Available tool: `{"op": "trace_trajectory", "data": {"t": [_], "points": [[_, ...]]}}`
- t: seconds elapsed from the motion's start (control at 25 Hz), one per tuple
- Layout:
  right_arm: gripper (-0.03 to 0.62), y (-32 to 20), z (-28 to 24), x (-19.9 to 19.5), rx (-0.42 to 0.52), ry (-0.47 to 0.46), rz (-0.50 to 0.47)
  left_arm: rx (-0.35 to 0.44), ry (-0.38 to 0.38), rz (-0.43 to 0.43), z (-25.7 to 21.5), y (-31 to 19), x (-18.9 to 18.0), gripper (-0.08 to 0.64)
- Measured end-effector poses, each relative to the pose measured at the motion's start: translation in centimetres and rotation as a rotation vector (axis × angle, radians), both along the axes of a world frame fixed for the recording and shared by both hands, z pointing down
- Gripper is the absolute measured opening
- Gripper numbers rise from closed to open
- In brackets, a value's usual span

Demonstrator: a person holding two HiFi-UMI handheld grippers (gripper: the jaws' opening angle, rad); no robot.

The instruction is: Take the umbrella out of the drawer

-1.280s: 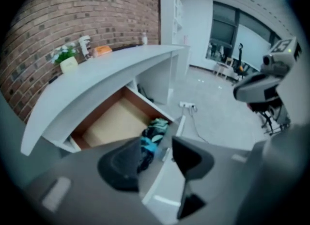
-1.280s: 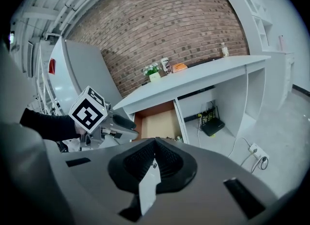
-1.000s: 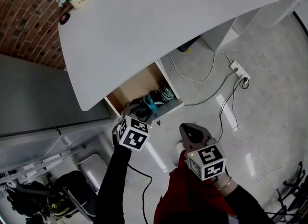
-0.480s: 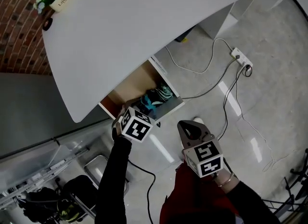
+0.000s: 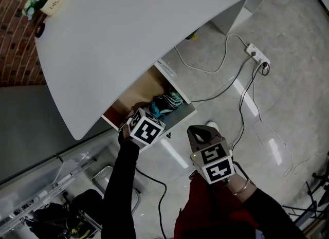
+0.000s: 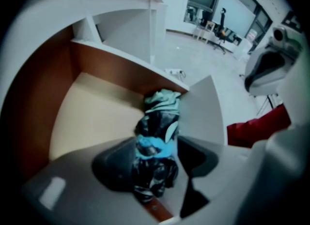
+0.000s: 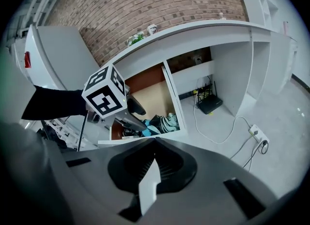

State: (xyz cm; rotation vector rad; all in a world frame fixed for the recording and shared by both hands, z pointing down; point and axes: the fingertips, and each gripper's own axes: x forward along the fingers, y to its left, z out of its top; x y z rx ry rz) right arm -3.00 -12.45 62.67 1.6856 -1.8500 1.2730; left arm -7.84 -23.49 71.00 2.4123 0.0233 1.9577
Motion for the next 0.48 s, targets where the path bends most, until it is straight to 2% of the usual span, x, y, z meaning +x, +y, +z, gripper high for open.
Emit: {"op": "trace_trajectory", "data": {"t": [0.32, 0.48], "points": [[-0.002, -0.7, 1.2, -0.1, -0.038, -0.020, -0.025, -0.053, -0.050, 0.027, 2.8, -0.3, 0.0, 0.302], [-0.002, -0.8, 1.7, -0.2, -0.048, -0.029, -0.029, -0.083, -0.121, 0.070, 4.1, -0.1, -0.8, 0.305]]}}
